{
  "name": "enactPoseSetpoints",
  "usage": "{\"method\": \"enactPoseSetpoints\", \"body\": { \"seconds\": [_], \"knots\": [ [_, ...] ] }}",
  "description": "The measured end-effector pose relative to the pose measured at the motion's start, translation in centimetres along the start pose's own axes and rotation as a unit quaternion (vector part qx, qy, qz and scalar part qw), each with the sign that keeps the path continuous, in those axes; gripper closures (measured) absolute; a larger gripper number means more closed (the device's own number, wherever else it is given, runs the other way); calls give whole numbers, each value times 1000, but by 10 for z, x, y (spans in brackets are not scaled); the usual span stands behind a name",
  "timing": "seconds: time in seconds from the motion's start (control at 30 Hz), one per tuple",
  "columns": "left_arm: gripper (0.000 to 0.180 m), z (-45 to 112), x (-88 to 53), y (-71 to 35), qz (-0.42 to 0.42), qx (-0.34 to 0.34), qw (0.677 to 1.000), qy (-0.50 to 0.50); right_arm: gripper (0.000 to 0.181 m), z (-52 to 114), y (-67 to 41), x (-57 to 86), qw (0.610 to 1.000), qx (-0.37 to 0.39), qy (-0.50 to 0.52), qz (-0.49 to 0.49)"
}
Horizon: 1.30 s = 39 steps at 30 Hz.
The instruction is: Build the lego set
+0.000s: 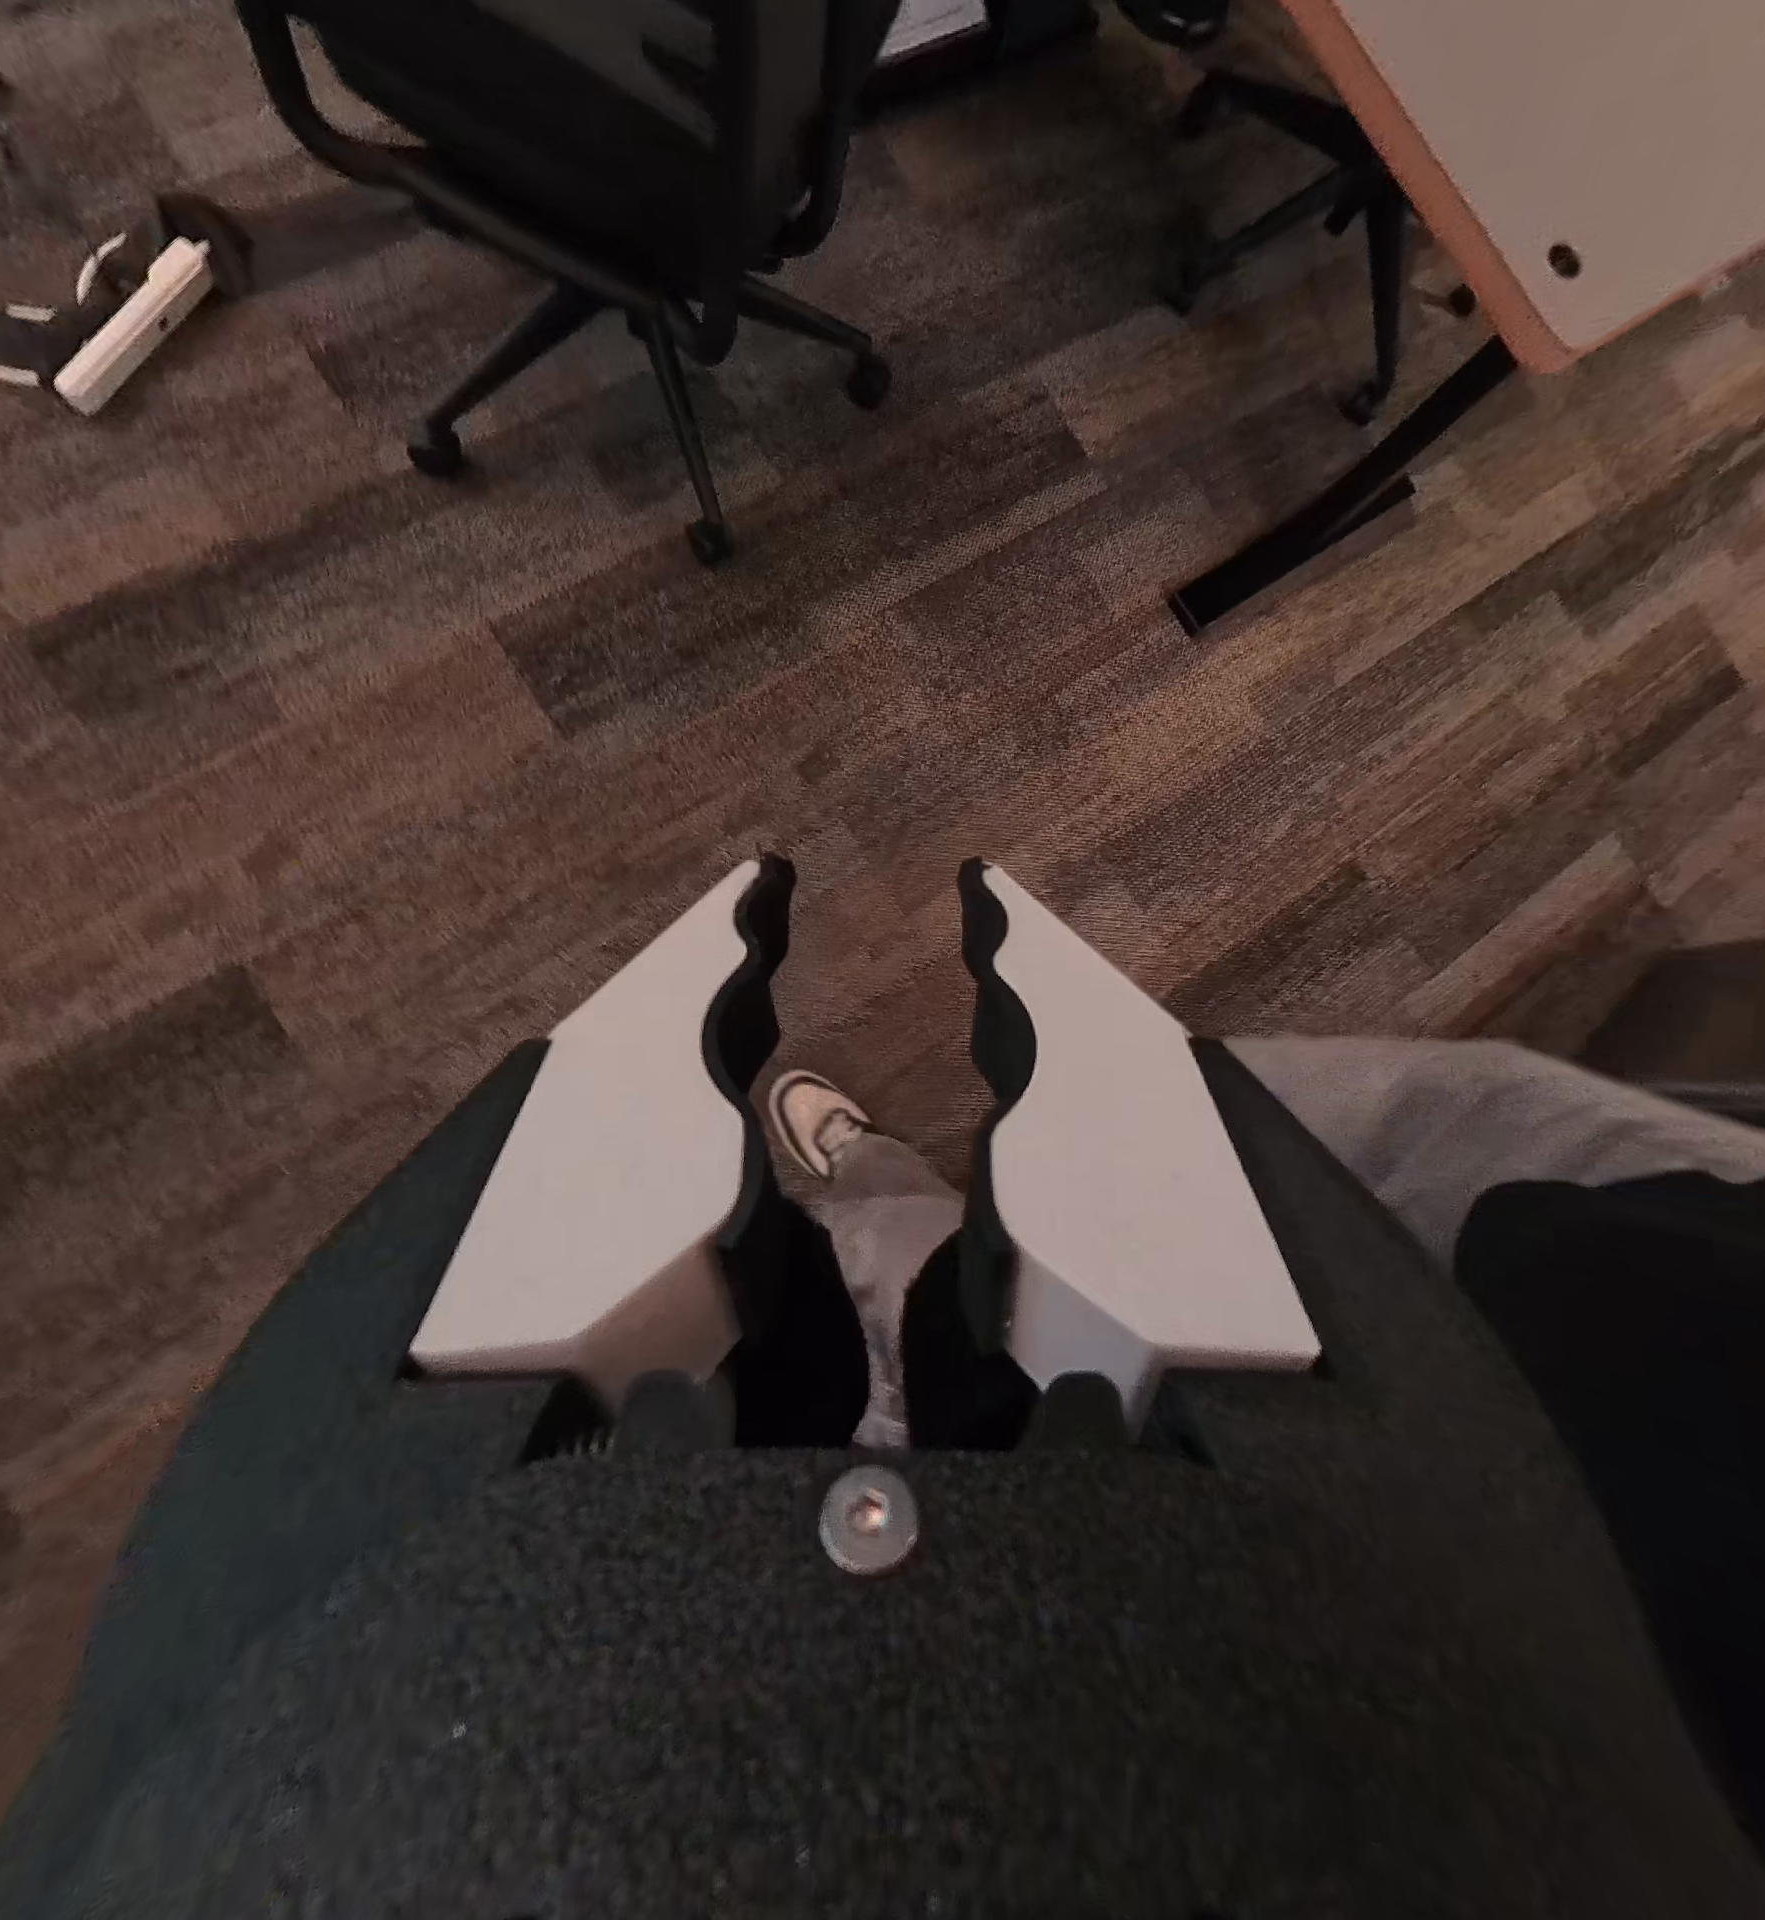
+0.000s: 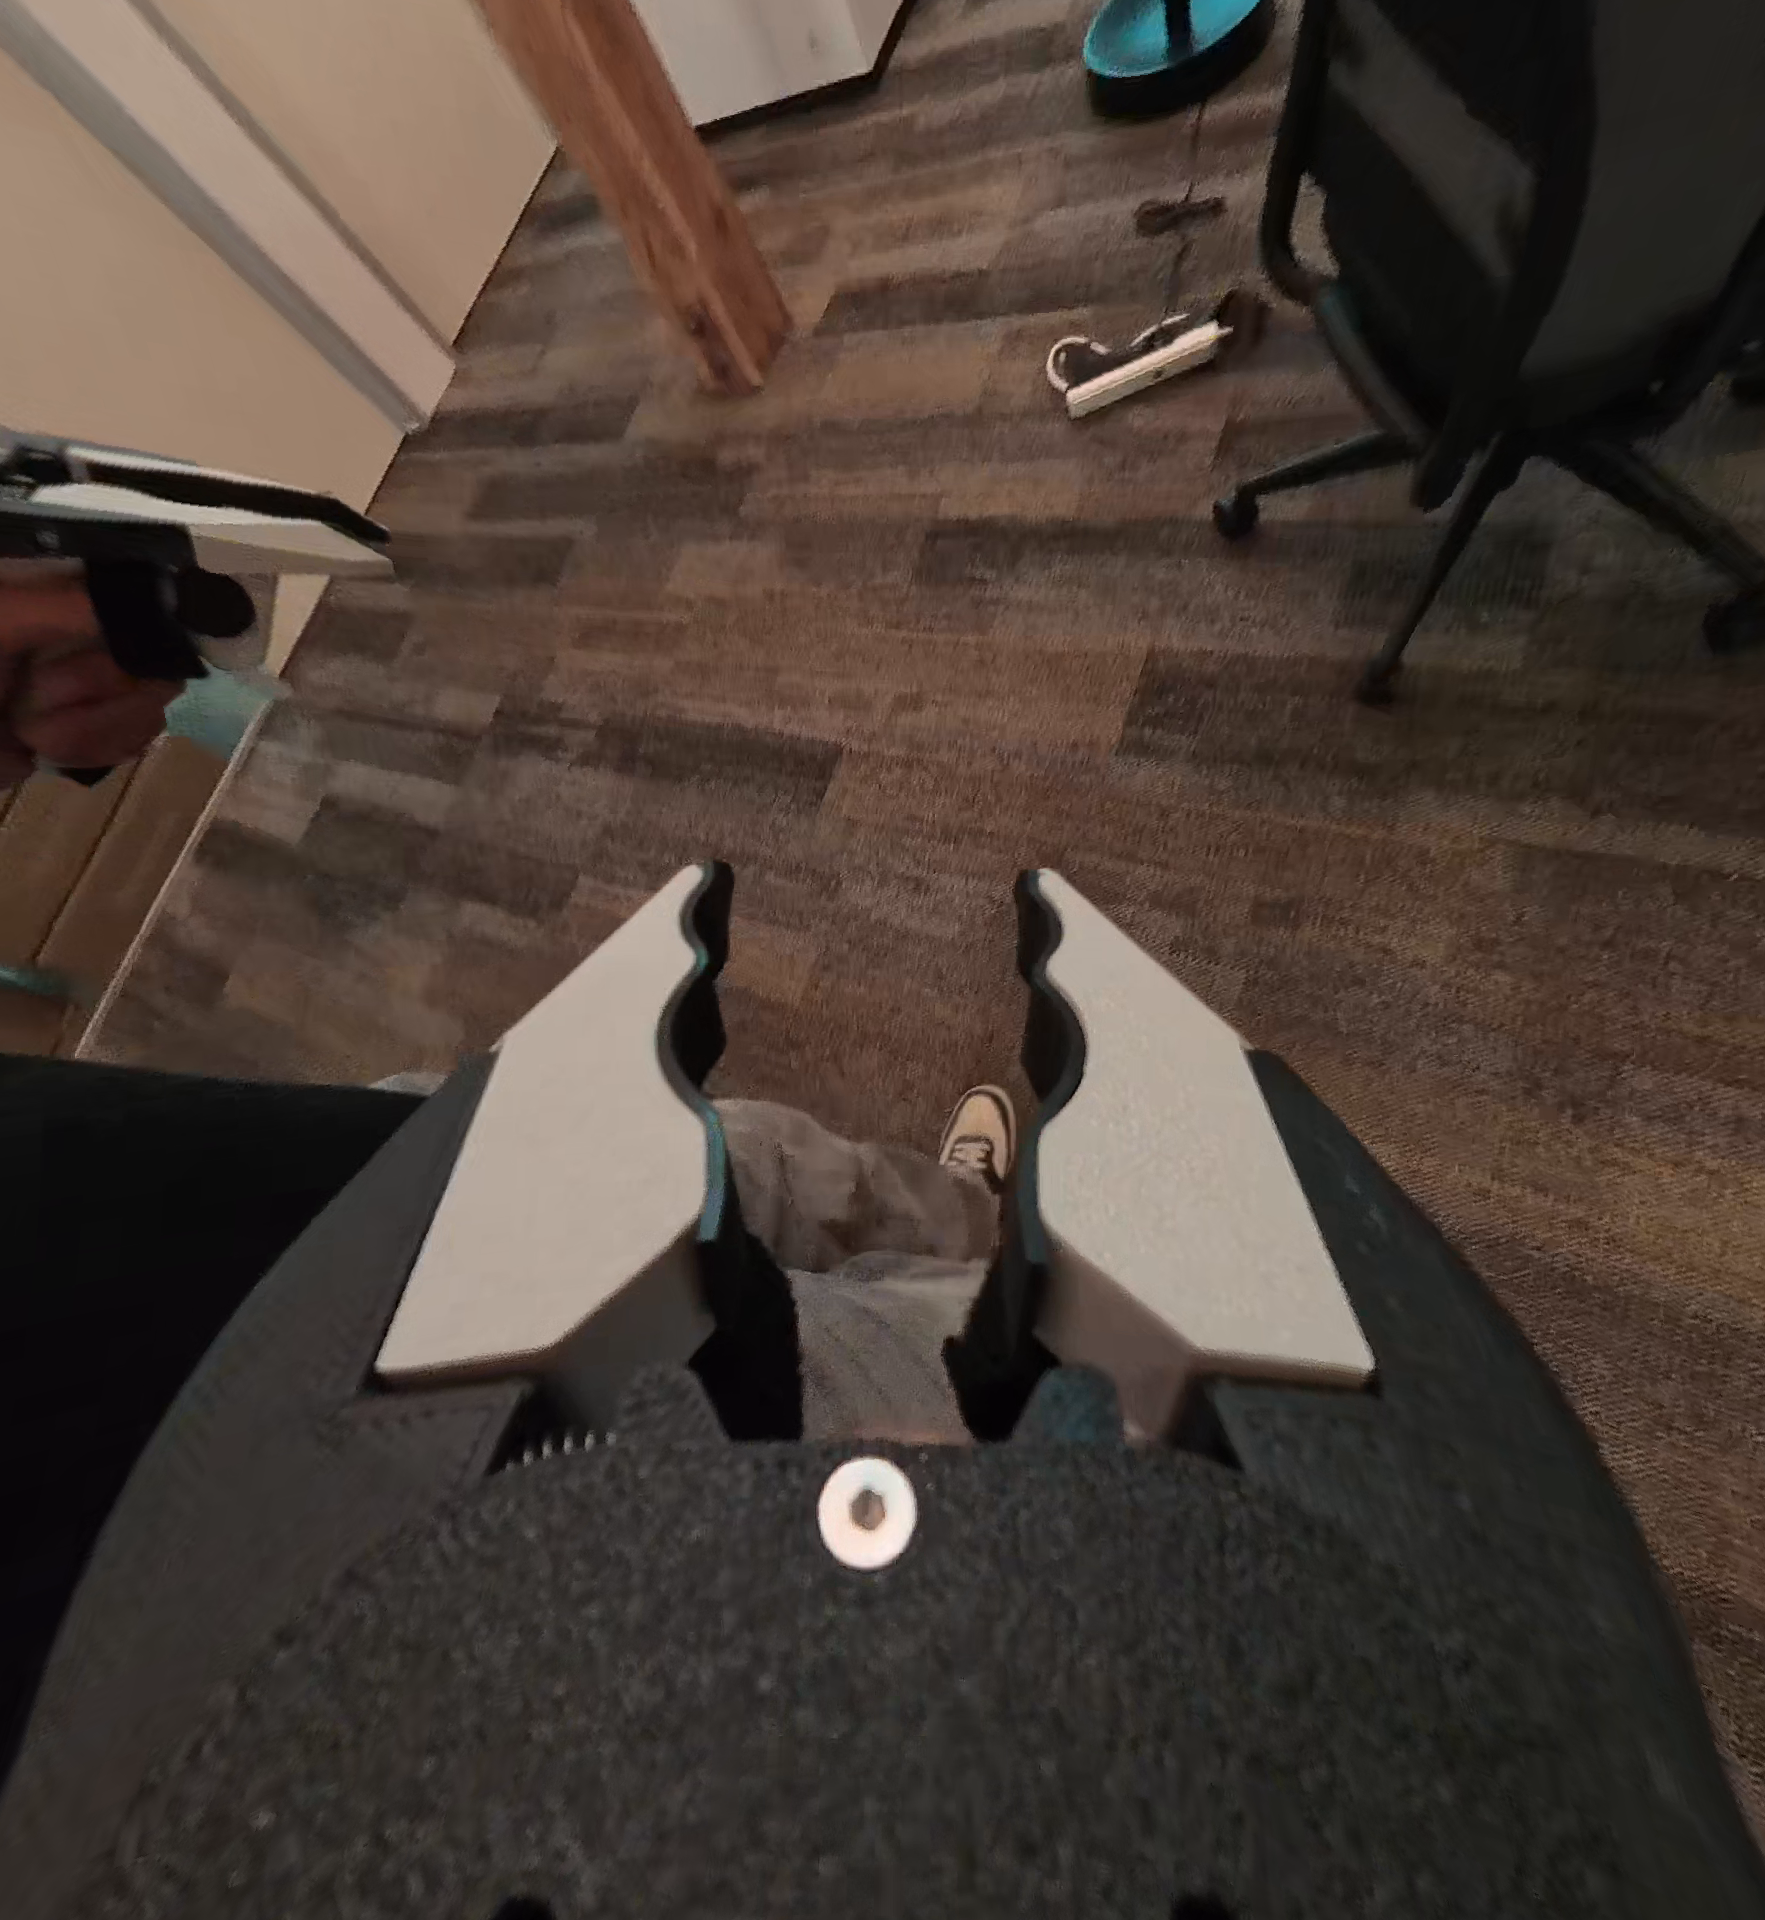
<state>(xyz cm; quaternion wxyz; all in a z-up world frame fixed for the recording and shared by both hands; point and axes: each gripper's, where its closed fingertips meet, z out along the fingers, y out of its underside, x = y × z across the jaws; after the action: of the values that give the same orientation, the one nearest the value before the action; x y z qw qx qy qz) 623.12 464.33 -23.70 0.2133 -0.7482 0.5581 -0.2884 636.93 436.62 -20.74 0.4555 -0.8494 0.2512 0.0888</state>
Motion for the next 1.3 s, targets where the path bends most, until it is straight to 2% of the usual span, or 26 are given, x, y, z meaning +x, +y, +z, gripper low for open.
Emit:
{"method": "enactPoseSetpoints", "body": {
  "seconds": [0.33,0.7,0.77,0.97,1.1,1.3],
  "knots": [
    [149,133,-82,-164,68,-5,997,43,130,71,-111,115,996,23,77,41],
    [152,313,-15,-378,171,-29,973,151,137,155,-255,281,990,93,93,48],
    [152,341,-7,-410,189,-41,967,163,137,168,-277,311,990,84,101,45],
    [152,436,35,-504,210,-61,949,228,143,195,-347,402,982,120,132,58],
    [154,512,78,-581,230,-44,933,272,143,209,-371,471,978,103,167,70],
    [154,618,125,-682,218,-68,922,314,145,194,-416,550,970,93,204,96]
  ]
}}
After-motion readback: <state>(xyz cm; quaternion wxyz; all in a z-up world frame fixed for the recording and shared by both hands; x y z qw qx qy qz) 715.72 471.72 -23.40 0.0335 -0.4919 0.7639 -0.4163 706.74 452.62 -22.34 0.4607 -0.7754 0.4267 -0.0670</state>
